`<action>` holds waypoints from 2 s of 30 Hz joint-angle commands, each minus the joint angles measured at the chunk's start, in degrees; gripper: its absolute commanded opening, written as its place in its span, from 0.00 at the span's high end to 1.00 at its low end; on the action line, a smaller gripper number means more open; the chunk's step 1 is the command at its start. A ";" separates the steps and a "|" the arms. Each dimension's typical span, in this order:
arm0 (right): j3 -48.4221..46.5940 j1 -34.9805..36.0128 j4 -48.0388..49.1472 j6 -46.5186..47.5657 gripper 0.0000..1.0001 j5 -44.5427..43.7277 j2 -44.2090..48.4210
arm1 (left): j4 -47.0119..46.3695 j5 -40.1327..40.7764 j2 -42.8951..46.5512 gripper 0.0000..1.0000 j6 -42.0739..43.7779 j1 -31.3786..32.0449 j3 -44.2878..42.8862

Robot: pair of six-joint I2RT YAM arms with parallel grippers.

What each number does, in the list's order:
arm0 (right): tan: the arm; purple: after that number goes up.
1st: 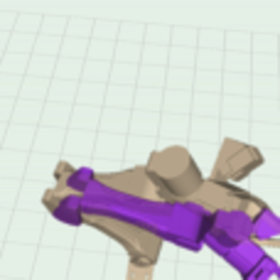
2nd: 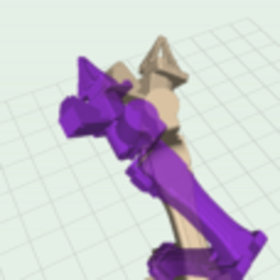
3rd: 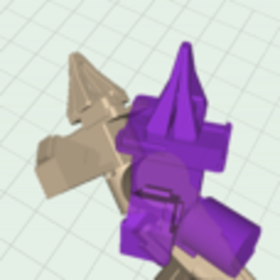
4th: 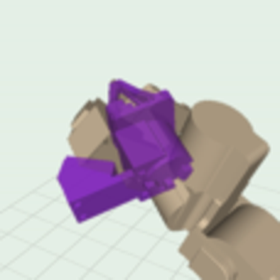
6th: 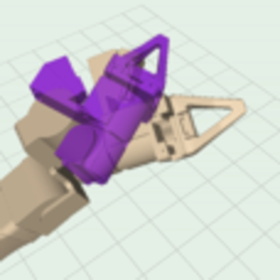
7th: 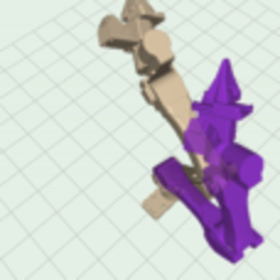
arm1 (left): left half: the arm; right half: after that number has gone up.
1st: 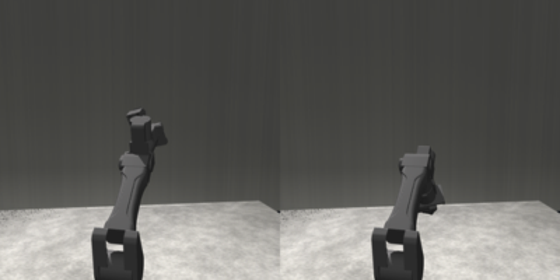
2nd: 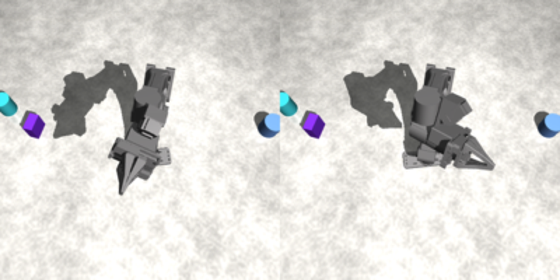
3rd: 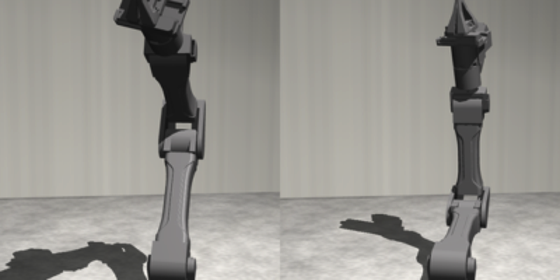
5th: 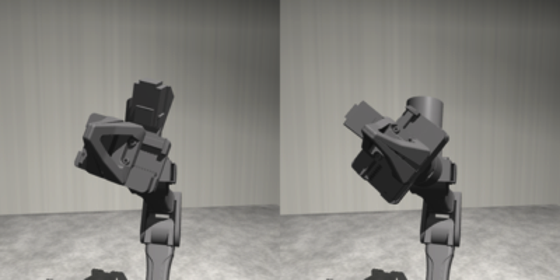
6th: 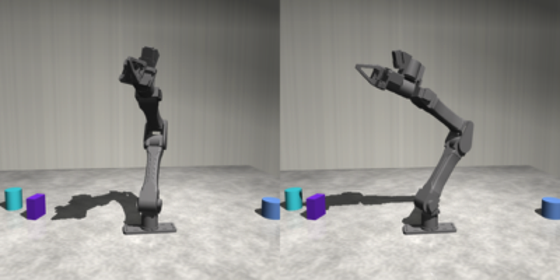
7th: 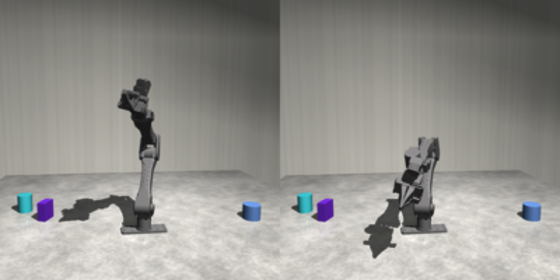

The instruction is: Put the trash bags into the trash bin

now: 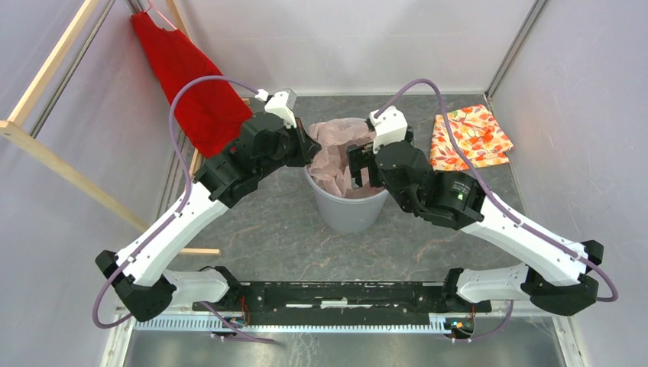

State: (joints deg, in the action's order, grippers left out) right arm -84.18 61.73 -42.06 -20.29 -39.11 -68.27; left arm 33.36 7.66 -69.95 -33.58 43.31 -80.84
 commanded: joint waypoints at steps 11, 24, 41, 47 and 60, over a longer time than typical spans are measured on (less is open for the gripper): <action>-2.64 -0.11 2.82 -4.05 0.08 5.78 0.75 | 0.51 5.02 1.09 0.98 1.42 0.11 -4.91; 0.34 -0.08 -6.10 -8.73 0.13 -6.44 2.58 | 1.47 7.10 2.15 0.98 2.01 0.11 -5.47; -6.21 -1.79 -20.46 -3.73 0.95 -12.54 3.70 | 10.93 12.50 0.76 0.98 4.48 -3.98 -9.64; 2.58 -2.69 -23.12 -6.31 1.00 -9.92 8.20 | 14.21 11.75 1.84 0.98 4.46 -6.82 -5.10; 18.82 -5.09 -19.73 -9.90 1.00 -9.29 14.91 | 12.40 10.70 7.37 0.98 3.23 -10.59 8.52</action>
State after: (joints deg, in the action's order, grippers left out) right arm -69.80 57.17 -66.06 -28.36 -48.25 -54.63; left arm 48.69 18.41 -64.51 -31.07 33.15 -74.70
